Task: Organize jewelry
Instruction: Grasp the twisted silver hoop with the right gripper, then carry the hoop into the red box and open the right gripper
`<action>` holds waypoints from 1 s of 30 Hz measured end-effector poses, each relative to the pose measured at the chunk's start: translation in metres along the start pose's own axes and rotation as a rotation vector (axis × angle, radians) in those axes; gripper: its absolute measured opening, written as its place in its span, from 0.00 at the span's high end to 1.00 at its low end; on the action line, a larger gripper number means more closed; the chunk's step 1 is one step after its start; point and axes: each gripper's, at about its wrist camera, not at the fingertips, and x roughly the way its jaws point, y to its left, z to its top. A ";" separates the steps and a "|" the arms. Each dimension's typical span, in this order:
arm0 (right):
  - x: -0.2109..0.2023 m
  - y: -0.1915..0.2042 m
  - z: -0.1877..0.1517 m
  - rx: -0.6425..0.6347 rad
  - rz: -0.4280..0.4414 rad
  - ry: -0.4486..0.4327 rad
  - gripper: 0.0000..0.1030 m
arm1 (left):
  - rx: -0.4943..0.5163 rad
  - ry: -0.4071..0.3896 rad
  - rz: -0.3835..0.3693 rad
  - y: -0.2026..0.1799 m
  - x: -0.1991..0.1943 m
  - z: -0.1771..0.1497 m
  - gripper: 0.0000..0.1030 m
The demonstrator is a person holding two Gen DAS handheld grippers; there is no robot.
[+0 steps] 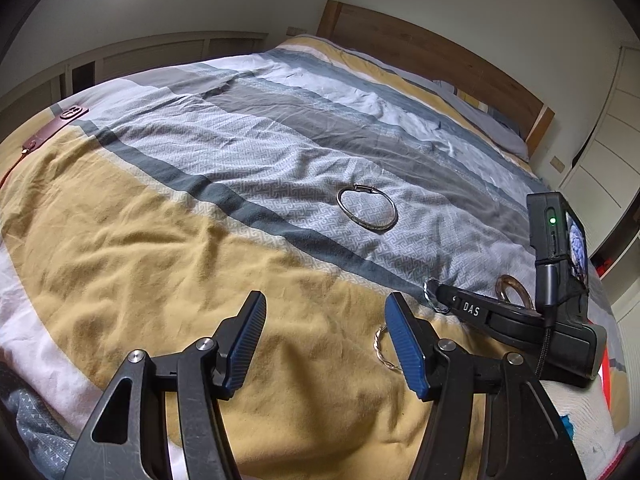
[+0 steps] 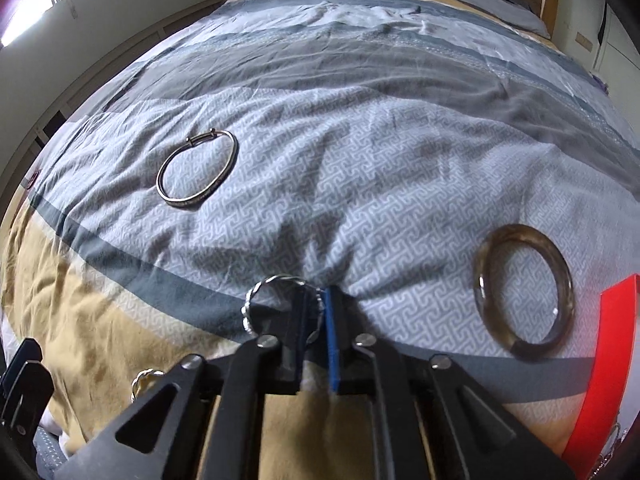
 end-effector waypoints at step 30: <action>-0.168 -0.173 -0.108 0.291 -0.208 -0.173 0.97 | 0.047 -0.062 0.032 -0.024 -0.044 -0.004 0.35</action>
